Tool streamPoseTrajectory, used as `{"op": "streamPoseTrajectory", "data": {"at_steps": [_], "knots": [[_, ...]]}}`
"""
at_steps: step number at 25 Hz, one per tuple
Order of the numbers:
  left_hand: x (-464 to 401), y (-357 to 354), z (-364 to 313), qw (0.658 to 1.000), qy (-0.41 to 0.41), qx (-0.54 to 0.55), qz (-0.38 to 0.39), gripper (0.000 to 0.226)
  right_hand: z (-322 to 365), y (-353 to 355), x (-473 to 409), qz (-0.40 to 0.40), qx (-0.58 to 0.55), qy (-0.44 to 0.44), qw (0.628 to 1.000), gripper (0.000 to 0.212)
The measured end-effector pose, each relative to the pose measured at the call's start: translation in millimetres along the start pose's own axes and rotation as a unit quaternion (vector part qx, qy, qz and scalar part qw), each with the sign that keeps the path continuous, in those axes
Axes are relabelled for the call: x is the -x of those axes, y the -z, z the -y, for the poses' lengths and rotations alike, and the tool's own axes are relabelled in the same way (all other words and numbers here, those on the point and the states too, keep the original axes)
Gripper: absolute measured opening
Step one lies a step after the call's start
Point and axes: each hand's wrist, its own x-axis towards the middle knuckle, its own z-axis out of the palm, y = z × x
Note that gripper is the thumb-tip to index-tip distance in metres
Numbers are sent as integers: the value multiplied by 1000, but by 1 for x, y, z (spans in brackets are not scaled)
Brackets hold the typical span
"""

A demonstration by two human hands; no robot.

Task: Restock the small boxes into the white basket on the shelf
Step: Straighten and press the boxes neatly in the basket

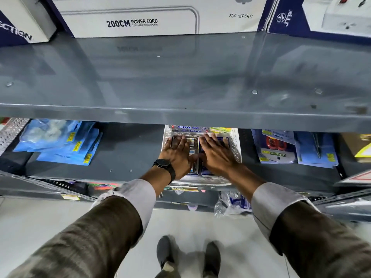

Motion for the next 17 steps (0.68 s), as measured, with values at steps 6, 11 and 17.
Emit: {"op": "streamPoseTrajectory", "data": {"at_steps": [6,11,17], "knots": [[1,-15,-11,998,35,47,18,84,-5,-12,11,-39,1,-65,997,73],[-2,-14,-12,997,44,46,33,87,-4,-16,13,-54,11,-61,997,71],[-3,-12,-12,997,30,66,22,81,-6,-18,11,-53,2,-57,997,71]]}}
